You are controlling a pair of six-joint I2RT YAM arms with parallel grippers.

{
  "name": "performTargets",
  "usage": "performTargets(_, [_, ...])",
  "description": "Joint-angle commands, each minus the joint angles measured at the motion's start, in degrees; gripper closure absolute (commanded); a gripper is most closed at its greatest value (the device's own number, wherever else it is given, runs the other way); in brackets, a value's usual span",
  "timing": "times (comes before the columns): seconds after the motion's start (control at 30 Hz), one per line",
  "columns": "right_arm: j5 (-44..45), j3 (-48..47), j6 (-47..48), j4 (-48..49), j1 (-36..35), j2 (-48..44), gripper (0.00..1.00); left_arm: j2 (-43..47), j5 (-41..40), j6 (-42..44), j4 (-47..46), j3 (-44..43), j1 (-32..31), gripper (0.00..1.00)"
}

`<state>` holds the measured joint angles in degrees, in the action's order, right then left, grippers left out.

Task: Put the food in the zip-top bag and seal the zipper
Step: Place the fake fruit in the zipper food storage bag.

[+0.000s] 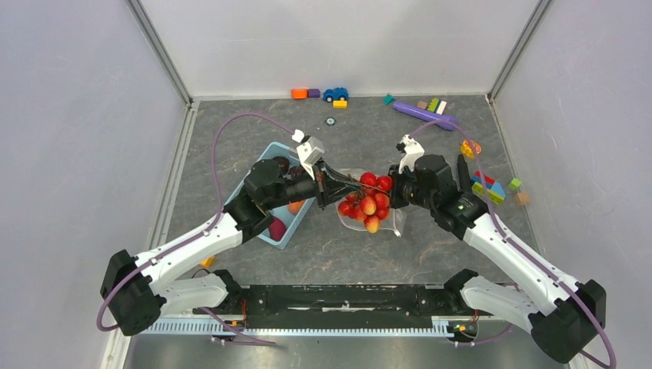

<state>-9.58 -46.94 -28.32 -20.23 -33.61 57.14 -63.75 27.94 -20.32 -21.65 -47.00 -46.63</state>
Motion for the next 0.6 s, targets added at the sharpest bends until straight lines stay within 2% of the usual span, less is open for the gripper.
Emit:
performTargets(0.0, [-5.14, -3.53, -1.99, 2.79, 0.17, -1.43, 1.0, -0.65, -2.57, 1.62, -4.68, 1.01, -0.25, 0.98])
performTargets(0.57, [-2.31, -6.9, -1.6, 0.65, 0.73, -1.68, 1.0, 3.75, -7.73, 8.03, 4.66, 4.29, -0.25, 0.98])
